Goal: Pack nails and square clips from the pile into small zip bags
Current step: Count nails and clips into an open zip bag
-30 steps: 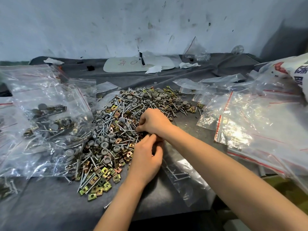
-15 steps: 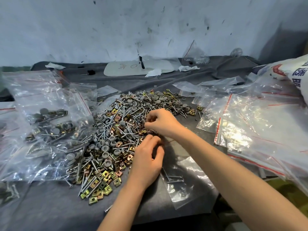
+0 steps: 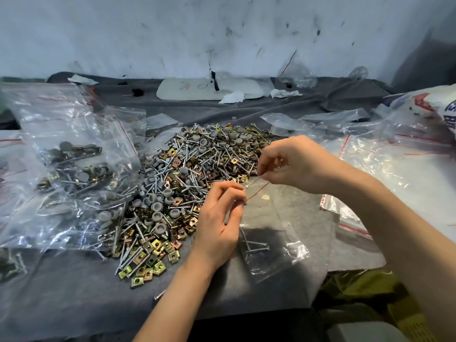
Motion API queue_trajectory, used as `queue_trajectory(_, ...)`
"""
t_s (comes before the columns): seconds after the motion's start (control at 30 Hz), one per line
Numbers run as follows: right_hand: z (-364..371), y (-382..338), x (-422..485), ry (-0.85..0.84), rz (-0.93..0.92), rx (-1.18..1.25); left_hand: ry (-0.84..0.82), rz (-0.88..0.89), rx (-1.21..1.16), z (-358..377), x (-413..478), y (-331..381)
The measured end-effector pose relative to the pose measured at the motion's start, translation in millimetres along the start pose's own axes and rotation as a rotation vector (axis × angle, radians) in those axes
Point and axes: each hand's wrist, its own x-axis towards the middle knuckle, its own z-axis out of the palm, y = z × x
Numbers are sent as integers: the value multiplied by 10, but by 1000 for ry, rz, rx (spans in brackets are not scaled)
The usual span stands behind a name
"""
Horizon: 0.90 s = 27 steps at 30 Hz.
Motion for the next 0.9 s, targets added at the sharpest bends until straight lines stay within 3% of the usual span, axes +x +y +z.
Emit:
queue_trajectory(0.13, -2, -122, 23, -71, -82, -250, -20, 23, 7, -1, -2, -16)
queue_trajectory(0.23, 26, -173, 50, -101, -122, -216, -29, 19, -2, 0, -1, -13)
queue_trajectory(0.3, 38, -163, 58, -28, -106, -109, -19, 9, -6, -3, -5, -6)
queue_trajectory(0.47, 129, 35, 117, 78, 19, 184, 2, -11, -10, -11, -8, 9)
queue_trajectory(0.6, 344, 321, 271, 123, 245, 385, 12, -12, -11, -3, -7, 21)
queue_trajectory(0.7, 554, 496, 360, 138, 367, 326, 23, -10, 0, -8, -7, 24)
queue_trajectory(0.9, 909, 430, 519, 2, 414, 123, 67, -40, 37, -10, 5, 17)
